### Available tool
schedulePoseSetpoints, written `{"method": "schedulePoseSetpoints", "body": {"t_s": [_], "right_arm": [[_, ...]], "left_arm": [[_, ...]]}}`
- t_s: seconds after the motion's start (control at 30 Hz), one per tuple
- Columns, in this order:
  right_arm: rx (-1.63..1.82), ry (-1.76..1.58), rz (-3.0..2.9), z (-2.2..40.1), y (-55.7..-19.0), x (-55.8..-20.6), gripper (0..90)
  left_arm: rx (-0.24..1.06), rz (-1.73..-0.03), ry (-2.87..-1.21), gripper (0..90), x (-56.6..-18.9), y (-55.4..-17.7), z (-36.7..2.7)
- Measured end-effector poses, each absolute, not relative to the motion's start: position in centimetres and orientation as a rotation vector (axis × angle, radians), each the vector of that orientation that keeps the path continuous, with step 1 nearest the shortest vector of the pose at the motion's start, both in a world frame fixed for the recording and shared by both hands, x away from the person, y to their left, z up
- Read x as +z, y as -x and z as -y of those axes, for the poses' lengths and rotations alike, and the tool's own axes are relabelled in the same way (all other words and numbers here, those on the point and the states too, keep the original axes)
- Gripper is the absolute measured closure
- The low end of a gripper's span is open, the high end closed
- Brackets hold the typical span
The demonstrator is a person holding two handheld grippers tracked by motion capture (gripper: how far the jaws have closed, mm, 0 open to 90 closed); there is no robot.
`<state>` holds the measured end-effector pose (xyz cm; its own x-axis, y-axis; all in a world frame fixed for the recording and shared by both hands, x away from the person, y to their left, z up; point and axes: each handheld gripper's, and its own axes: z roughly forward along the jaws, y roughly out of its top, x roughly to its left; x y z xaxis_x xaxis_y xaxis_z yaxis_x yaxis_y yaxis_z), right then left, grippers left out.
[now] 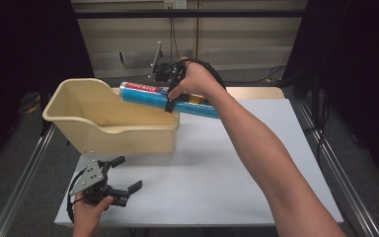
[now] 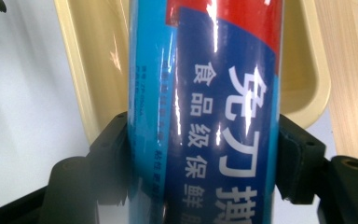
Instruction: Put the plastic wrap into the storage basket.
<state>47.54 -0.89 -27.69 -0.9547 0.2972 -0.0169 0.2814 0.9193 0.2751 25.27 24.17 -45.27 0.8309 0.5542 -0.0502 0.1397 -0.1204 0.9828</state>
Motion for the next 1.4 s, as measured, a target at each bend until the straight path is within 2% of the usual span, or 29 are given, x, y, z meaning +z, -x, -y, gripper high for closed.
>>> {"method": "schedulePoseSetpoints", "body": {"t_s": [1.4], "right_arm": [[0.376,-0.326,-3.019,-2.1,-47.8,-29.9,32.2]], "left_arm": [[0.391,-0.548,-1.686,0.0,-45.3,-25.2,-24.3]]}}
